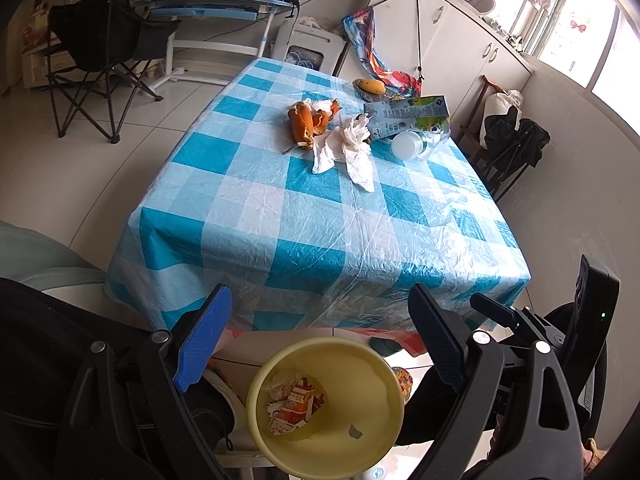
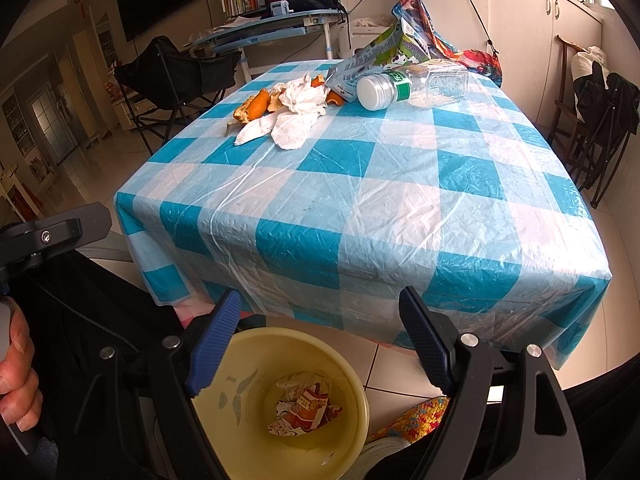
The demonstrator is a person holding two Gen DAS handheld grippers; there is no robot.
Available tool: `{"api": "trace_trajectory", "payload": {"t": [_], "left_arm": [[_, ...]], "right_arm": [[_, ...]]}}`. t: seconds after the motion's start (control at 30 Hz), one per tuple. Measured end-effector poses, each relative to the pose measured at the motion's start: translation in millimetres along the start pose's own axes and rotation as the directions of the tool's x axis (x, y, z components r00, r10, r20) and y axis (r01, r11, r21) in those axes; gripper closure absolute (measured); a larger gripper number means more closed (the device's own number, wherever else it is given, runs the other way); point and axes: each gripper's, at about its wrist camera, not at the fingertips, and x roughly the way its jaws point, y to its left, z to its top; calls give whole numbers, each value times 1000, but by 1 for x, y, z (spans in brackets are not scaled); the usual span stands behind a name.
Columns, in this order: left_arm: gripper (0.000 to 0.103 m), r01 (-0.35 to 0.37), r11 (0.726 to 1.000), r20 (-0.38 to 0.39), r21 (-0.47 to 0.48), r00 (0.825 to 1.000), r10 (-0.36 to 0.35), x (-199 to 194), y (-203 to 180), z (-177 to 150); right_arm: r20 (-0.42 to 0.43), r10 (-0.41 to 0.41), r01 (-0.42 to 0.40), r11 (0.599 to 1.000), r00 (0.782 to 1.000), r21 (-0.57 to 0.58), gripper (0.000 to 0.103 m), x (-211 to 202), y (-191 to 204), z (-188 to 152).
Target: Collect trash
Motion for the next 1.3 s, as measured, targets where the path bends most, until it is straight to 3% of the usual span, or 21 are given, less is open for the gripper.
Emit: {"api": "trace_trajectory", "payload": {"t": [0.23,0.4,0.63,0.87,1.3], "left_arm": [[17,53,994,26,-95,998,-50,-10,17,8],[17,75,991,34,-113,997,-71,-13,18,14],[17,41,995,7,-94,999,-41,-3,15,35],[17,14,996,-4,-83,1000,-14,11,16,54],[17,-47,994,-18,-103,999,45,29,28,78]], "right_arm": [[15,10,-10,1000,1000,6,25,-5,2,3],[35,33,-34,999,999,24,25,-11,0,9],[68,56,-58,998,996,33,25,-14,-5,24],[43,77,-79,996,996,45,25,1,-12,38],[44,109,-108,994,993,-24,25,35,-2,86]]}}
